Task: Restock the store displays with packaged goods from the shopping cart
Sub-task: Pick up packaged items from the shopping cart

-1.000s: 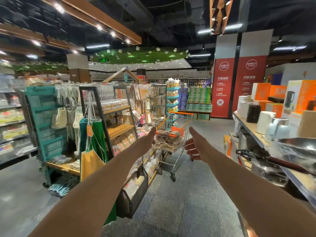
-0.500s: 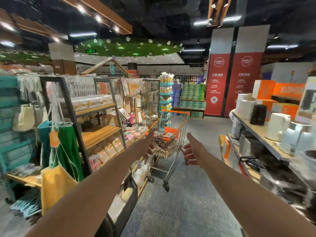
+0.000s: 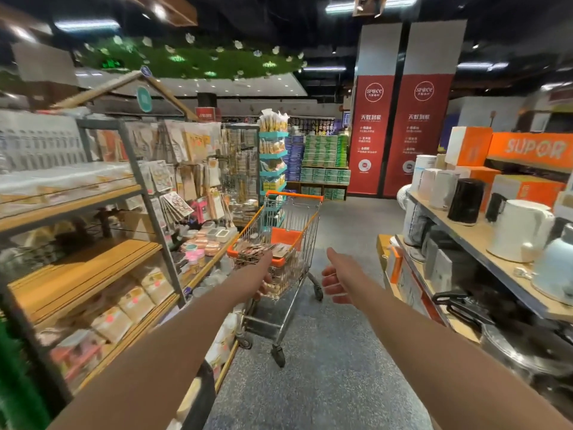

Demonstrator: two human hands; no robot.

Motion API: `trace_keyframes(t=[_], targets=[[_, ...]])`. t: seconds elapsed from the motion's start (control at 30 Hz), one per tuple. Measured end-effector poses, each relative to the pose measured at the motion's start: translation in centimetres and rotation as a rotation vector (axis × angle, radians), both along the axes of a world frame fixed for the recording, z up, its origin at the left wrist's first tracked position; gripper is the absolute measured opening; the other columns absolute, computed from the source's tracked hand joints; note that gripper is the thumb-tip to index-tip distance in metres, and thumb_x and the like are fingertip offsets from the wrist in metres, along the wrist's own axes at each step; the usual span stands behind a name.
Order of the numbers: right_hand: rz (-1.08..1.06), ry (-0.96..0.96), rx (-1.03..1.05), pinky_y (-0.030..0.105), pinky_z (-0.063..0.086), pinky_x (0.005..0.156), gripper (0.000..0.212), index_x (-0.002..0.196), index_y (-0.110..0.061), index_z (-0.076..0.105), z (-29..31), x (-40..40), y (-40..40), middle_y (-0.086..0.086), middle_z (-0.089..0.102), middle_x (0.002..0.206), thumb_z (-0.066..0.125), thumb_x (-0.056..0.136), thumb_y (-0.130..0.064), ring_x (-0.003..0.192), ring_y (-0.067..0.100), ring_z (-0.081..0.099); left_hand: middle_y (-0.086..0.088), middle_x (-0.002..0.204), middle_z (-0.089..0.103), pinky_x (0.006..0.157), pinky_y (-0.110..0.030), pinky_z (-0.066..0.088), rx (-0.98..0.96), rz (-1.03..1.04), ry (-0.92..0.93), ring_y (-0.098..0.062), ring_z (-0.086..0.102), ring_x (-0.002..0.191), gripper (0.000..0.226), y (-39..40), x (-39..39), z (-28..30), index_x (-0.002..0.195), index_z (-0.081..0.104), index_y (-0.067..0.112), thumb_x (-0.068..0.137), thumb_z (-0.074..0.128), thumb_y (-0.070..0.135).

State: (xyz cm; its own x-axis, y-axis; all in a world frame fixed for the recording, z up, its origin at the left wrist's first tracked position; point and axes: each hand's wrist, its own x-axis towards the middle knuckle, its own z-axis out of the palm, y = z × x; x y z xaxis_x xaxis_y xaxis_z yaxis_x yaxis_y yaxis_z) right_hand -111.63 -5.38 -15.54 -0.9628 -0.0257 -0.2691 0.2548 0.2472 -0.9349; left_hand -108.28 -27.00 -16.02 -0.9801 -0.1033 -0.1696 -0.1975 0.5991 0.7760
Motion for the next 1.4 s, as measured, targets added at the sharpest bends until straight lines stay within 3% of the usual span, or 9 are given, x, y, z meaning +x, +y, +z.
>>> trace_keyframes(t=[0.17, 0.47, 0.57, 0.63, 0.73, 0.93, 1.0, 1.17, 1.4], targets=[[0.012, -0.034, 0.000, 0.036, 0.047, 0.075, 0.062, 0.095, -0.007, 0.063, -0.3, -12.4, 1.0, 0.012, 0.063, 0.089, 0.041, 0.095, -0.065, 0.083, 0.026, 0.058, -0.008, 0.095, 0.066, 0.071, -0.030, 0.044, -0.010, 0.022, -0.010, -0.020, 0.062, 0.085, 0.074, -0.5, -11.5, -0.8, 0.096, 0.063, 0.010, 0.099, 0.013, 0.065], [0.138, -0.045, 0.088, 0.032, 0.043, 0.069, 0.056, 0.094, -0.009, 0.060, -0.2, -31.8, 0.0, 0.009, 0.059, 0.086, 0.040, 0.097, -0.062, 0.080, 0.025, 0.054, -0.014, 0.112, 0.068, 0.073, -0.030, 0.043, -0.054, 0.065, -0.057, -0.026, 0.063, 0.093, 0.084, -2.1, -29.5, -1.3, 0.108, 0.064, 0.008, 0.096, 0.007, 0.068], [0.152, -0.034, 0.085, 0.031, 0.044, 0.067, 0.057, 0.093, -0.008, 0.060, -1.3, -37.4, -1.5, 0.009, 0.060, 0.084, 0.041, 0.096, -0.062, 0.076, 0.023, 0.055, -0.017, 0.131, 0.060, 0.097, -0.040, 0.045, -0.034, 0.089, -0.037, -0.033, 0.059, 0.115, 0.080, -3.3, -35.0, -1.7, 0.133, 0.057, 0.013, 0.097, 0.009, 0.067], [0.166, -0.035, 0.074, 0.030, 0.042, 0.065, 0.057, 0.094, -0.008, 0.059, -1.8, -40.3, -2.5, 0.008, 0.058, 0.081, 0.040, 0.097, -0.061, 0.071, 0.021, 0.053, -0.016, 0.126, 0.063, 0.105, -0.045, 0.043, -0.039, 0.088, -0.040, -0.033, 0.060, 0.114, 0.080, -4.5, -38.0, -1.8, 0.124, 0.061, 0.015, 0.096, 0.010, 0.070], [0.177, -0.031, 0.088, 0.033, 0.044, 0.071, 0.059, 0.094, -0.008, 0.060, -2.9, -46.4, -5.1, 0.009, 0.059, 0.085, 0.039, 0.097, -0.063, 0.076, 0.023, 0.055, -0.012, 0.108, 0.068, 0.098, -0.041, 0.047, -0.031, 0.098, -0.049, -0.030, 0.064, 0.100, 0.077, -7.5, -43.8, -2.1, 0.099, 0.064, 0.014, 0.096, 0.010, 0.069], [0.203, -0.050, 0.076, 0.033, 0.045, 0.071, 0.062, 0.098, -0.009, 0.061, -4.3, -59.2, -11.5, 0.008, 0.062, 0.086, 0.035, 0.096, -0.066, 0.079, 0.024, 0.057, -0.011, 0.099, 0.065, 0.073, -0.032, 0.042, -0.015, 0.126, -0.095, -0.024, 0.061, 0.084, 0.080, -14.9, -55.9, -2.6, 0.109, 0.061, 0.009, 0.096, 0.010, 0.069], [0.206, -0.058, 0.070, 0.032, 0.044, 0.070, 0.064, 0.099, -0.008, 0.061, -4.5, -63.5, -13.8, 0.008, 0.062, 0.086, 0.036, 0.096, -0.067, 0.079, 0.024, 0.057, -0.011, 0.106, 0.065, 0.075, -0.032, 0.042, -0.046, 0.140, -0.111, -0.025, 0.062, 0.090, 0.084, -17.1, -60.1, -2.7, 0.116, 0.062, 0.007, 0.095, 0.011, 0.071], [0.231, -0.108, 0.082, 0.032, 0.042, 0.068, 0.062, 0.098, -0.009, 0.059, -6.3, -71.7, -18.9, 0.008, 0.060, 0.081, 0.036, 0.095, -0.067, 0.069, 0.022, 0.054, -0.006, 0.086, 0.063, 0.060, -0.026, 0.035, -0.013, 0.141, -0.131, -0.018, 0.055, 0.070, 0.069, -20.9, -67.9, -4.7, 0.100, 0.057, 0.012, 0.097, 0.013, 0.066], [0.274, -0.196, 0.073, 0.028, 0.036, 0.060, 0.054, 0.088, -0.011, 0.055, -11.6, -81.5, -24.9, 0.004, 0.054, 0.064, 0.039, 0.098, -0.061, 0.057, 0.018, 0.046, -0.004, 0.083, 0.064, 0.062, -0.026, 0.041, 0.065, 0.189, -0.242, -0.015, 0.056, 0.064, 0.070, -26.7, -74.4, -11.1, 0.091, 0.058, 0.016, 0.093, 0.017, 0.072]])
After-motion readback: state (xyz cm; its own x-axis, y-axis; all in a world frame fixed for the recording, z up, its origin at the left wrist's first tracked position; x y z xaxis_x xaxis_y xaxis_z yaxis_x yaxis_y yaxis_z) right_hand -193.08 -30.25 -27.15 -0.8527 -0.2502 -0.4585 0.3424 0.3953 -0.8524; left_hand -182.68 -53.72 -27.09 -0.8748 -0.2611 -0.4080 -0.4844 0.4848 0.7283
